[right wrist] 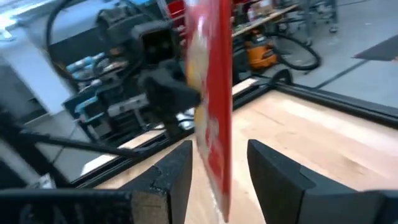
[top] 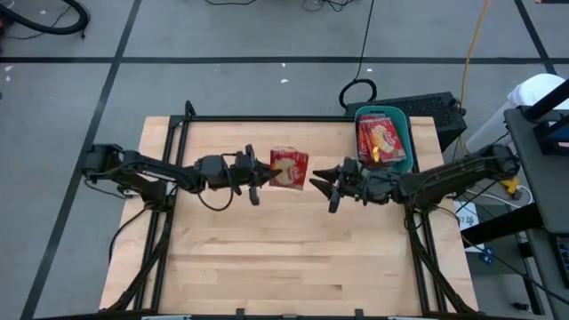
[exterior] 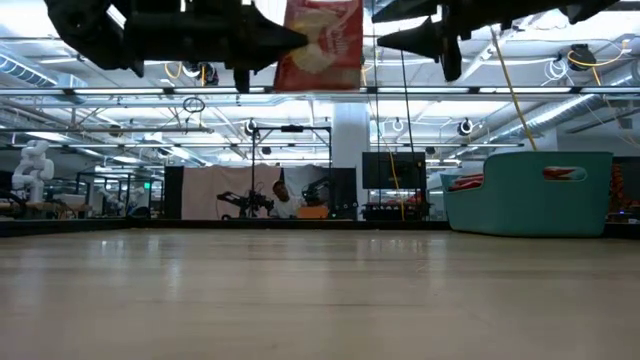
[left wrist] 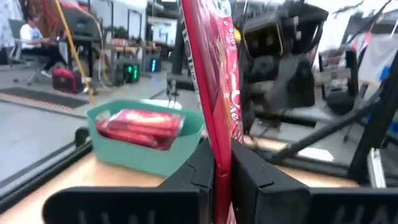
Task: Sort popcorn bags into baskets
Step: Put the red popcorn bag into the green bin
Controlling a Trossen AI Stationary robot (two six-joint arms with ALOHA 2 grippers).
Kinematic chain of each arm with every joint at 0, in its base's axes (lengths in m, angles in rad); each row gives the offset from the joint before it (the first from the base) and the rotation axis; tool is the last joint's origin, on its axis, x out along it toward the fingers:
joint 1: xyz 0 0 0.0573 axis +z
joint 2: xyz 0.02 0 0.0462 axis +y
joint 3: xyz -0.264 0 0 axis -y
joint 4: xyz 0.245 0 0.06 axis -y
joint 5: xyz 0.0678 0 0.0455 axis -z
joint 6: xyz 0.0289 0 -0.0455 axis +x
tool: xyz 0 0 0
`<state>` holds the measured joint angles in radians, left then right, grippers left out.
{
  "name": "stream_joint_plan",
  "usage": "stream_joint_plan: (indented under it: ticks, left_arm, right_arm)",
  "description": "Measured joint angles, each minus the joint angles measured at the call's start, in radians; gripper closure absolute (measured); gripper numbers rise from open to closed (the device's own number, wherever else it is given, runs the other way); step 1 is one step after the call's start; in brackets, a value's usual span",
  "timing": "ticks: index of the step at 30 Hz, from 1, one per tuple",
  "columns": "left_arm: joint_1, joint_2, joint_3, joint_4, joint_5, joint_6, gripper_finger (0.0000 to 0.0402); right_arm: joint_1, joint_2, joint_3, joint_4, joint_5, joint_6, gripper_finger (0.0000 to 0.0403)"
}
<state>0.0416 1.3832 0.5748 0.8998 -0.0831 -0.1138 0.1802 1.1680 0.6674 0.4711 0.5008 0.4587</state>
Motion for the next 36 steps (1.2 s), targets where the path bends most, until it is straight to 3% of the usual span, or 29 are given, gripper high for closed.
stream_joint_plan:
  ticks: [6, 17, 25, 29, 36]
  left_arm:
    - [0.004, 0.083, 0.01, 0.114, 0.003, -0.036, 0.0371]
    - [0.016, 0.117, 0.029, 0.142, 0.026, -0.048, 0.0371]
    - [0.016, 0.117, 0.03, 0.146, 0.034, -0.048, 0.0371]
    - [0.016, 0.117, 0.03, 0.139, 0.035, -0.048, 0.0371]
    - [0.015, 0.117, 0.031, 0.127, 0.037, -0.048, 0.0365]
  right_arm:
    - [-0.027, 0.022, 0.0, -0.007, -0.029, -0.013, 0.0254]
    - [-0.096, 0.035, 0.0, 0.089, -0.093, -0.062, 0.0254]
    - [-0.127, 0.118, 0.0, 0.234, -0.243, -0.087, 0.0261]
    - [-0.139, 0.149, 0.0, 0.255, -0.245, -0.104, 0.029]
    - [-0.158, 0.123, 0.0, 0.218, -0.274, -0.119, 0.0384]
